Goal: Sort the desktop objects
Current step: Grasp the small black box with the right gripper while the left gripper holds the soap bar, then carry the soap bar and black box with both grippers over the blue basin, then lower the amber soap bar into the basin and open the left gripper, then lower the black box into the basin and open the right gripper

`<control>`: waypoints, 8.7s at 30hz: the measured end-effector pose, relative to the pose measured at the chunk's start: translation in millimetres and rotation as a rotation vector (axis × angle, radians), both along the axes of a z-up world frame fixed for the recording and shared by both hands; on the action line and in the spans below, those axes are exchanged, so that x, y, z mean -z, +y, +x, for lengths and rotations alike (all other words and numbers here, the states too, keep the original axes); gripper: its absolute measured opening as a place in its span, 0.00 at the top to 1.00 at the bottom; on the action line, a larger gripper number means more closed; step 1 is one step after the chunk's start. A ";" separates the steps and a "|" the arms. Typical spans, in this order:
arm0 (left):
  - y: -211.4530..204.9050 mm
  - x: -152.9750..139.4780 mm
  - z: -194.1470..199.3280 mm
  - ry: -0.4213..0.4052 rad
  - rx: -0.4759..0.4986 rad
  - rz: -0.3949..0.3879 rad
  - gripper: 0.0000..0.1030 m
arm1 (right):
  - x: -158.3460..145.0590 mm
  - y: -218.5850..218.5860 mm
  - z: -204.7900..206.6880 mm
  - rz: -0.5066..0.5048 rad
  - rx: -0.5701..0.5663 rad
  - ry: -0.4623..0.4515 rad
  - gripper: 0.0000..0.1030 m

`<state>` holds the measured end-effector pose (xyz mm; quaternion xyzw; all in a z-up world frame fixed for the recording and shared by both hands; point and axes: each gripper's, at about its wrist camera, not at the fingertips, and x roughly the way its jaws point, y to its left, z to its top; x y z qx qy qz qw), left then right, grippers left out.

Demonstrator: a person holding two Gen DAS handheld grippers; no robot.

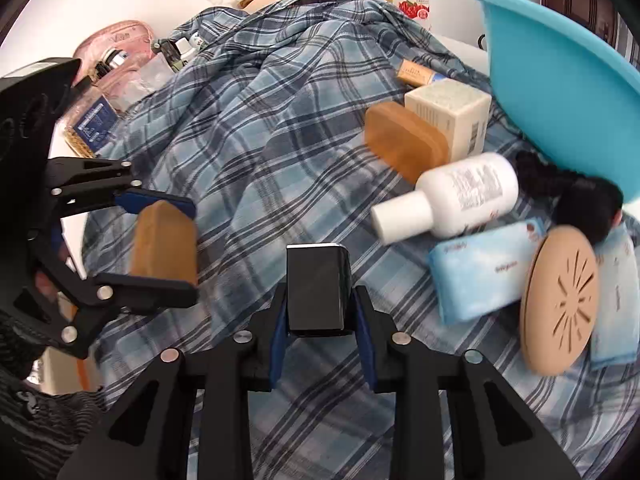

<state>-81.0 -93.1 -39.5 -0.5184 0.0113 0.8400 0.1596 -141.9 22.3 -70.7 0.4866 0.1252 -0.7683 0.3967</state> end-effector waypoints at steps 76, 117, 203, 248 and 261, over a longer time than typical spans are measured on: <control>117.6 -77.4 -24.0 0.165 0.228 -0.026 0.37 | -92.9 150.3 58.7 -0.054 0.305 0.219 0.72; 129.0 -189.5 -89.3 0.395 0.166 0.006 0.37 | -192.5 148.2 8.4 -0.147 0.356 0.463 0.72; 118.8 -101.1 -419.3 -0.073 -0.075 0.017 0.37 | -131.6 142.1 -316.5 0.042 0.554 -0.027 0.72; 97.6 -99.9 -434.0 0.013 -0.160 0.088 0.17 | -111.3 161.3 -319.8 0.062 0.575 -0.063 0.72; 83.1 -113.5 -400.5 0.064 -0.145 -0.005 0.17 | -104.3 144.7 -335.4 0.086 0.580 -0.065 0.72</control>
